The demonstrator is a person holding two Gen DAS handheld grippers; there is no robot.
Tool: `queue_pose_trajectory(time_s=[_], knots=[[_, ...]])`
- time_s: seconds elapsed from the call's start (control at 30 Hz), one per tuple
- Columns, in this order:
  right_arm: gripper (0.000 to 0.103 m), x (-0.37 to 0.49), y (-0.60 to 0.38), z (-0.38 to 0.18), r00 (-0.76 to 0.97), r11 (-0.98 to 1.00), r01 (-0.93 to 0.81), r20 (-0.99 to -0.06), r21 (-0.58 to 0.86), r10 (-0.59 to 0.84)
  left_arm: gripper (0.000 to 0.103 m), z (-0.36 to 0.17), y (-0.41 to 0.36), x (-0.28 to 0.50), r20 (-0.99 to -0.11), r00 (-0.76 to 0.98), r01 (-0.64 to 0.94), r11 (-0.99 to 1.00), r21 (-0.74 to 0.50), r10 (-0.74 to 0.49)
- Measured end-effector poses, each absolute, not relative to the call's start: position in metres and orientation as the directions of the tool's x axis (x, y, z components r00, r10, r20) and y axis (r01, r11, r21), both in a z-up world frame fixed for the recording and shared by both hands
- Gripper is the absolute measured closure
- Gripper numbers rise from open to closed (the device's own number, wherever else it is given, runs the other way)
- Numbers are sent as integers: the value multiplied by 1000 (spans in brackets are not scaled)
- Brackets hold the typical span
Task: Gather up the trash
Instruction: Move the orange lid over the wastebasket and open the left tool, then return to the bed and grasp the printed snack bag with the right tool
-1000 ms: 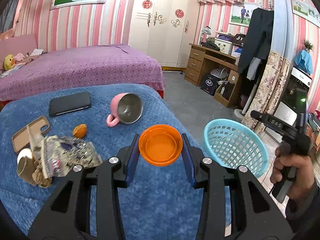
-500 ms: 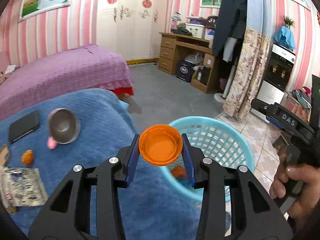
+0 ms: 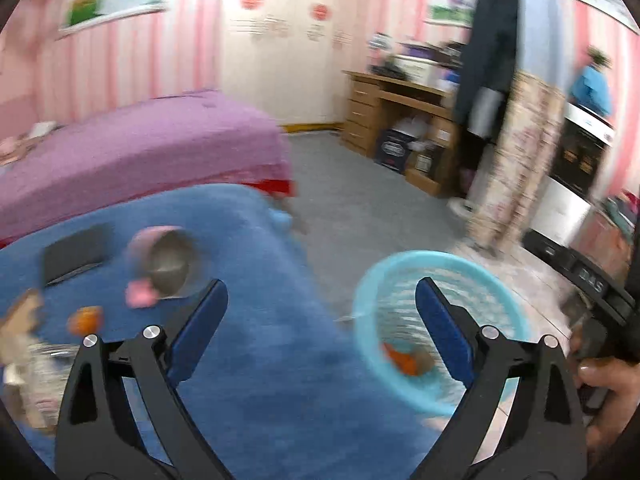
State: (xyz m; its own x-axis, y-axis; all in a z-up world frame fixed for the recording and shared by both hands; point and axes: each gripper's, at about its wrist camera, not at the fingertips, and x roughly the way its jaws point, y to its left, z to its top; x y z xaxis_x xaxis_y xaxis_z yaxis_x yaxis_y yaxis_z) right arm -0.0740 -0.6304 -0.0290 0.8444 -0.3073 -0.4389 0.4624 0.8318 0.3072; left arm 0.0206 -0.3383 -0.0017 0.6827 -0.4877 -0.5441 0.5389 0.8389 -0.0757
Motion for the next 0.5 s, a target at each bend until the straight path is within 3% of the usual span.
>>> queue_pose_trajectory(time_s=[0.13,0.3,0.5], knots=[[20,-45,-578,-27,867,909,328,-466,259,-180,9,11,-242,26,-526,769,401,915,-47,-364],[18,-17,-478,-25,878,976,113,-478,184,-12,6,8,-127,31,-487,851,168,981,-98,-195],[18,11,-347,-54,791,984,-170,-588,51,168,6,-33,-39,37,-558,826,27,995,-98,-77]])
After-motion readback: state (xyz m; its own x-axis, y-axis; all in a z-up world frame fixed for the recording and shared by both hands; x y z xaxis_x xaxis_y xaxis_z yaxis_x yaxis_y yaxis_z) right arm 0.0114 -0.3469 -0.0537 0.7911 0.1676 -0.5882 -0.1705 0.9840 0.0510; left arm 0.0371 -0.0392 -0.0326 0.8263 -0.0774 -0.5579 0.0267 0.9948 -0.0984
